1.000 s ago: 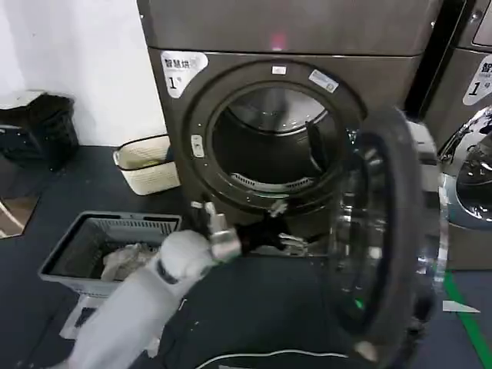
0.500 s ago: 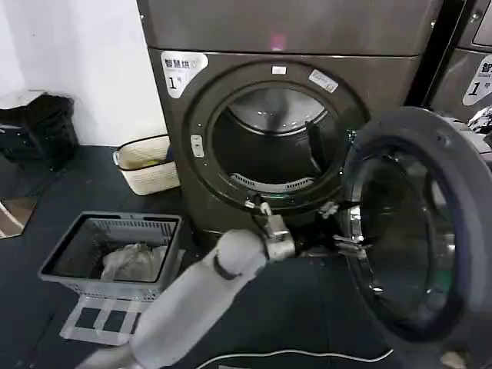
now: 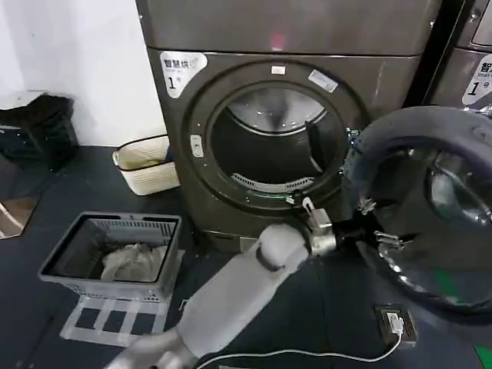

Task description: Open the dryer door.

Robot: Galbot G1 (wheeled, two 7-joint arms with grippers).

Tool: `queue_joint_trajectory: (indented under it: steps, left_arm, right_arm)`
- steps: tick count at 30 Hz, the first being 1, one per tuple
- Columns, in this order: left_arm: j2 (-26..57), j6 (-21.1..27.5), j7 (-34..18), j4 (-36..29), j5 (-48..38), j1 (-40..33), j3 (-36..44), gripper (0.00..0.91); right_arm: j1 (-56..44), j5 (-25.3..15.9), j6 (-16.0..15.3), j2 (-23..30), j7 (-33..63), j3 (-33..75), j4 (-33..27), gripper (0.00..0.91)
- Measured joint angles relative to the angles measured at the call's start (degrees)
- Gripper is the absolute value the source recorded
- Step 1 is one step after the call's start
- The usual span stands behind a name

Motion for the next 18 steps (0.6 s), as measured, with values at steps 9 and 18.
queue_joint_trajectory:
  steps: [9, 18]
  left_arm:
    - [0.02, 1.01, -2.95, 2.51, 1.34, -0.39, 0.09, 0.907]
    - [0.02, 2.15, -9.28, 3.43, 3.57, 0.55, -0.02, 0.907]
  right_arm:
    - [0.37, -2.01, 2.43, 0.00, 4.21, 2.51, -3.79, 0.907]
    - [0.46, -4.07, 9.32, 0.00, 5.98, 3.47, -6.99, 0.907]
